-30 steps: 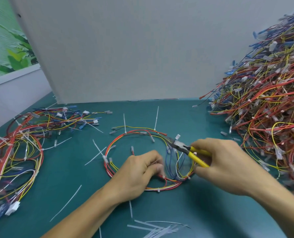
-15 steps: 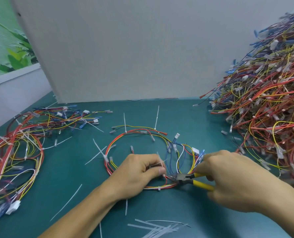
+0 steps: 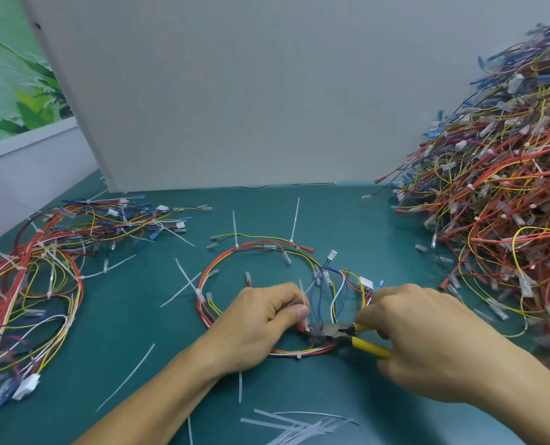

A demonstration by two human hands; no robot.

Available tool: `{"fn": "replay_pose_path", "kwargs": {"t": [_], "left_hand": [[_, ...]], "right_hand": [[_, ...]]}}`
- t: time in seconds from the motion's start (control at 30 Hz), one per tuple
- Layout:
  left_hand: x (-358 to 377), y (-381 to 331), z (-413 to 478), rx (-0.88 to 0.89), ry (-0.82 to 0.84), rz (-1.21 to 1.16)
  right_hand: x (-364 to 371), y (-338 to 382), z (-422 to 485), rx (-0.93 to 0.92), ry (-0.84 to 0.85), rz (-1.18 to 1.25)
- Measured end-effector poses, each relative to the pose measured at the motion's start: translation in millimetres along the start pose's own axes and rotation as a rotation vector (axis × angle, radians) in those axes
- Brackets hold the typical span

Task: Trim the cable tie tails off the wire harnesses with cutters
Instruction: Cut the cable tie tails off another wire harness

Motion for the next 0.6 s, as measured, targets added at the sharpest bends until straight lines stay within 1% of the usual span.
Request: {"fn": "replay_pose_path", "kwargs": {"t": [0.4, 0.6], "left_hand": [[0.9, 0.1, 0.2, 0.005, 0.008, -0.006], [0.4, 0.0, 0.5, 0.017, 0.006, 0.003]], "right_hand": [[-5.9, 6.2, 0.7, 0.007, -0.04, -0.138], [-4.9, 6.3, 0.1, -0.002, -0.035, -0.157]]}}
Point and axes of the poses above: each hand's wrist, its own z-axis towards the middle knuckle, its own x-axis out of the palm, y = z × x, the point moved 9 cm from there along z, towards the middle knuckle, and after that the axes turned 7 degrees about -z, right-handed, at the moved point
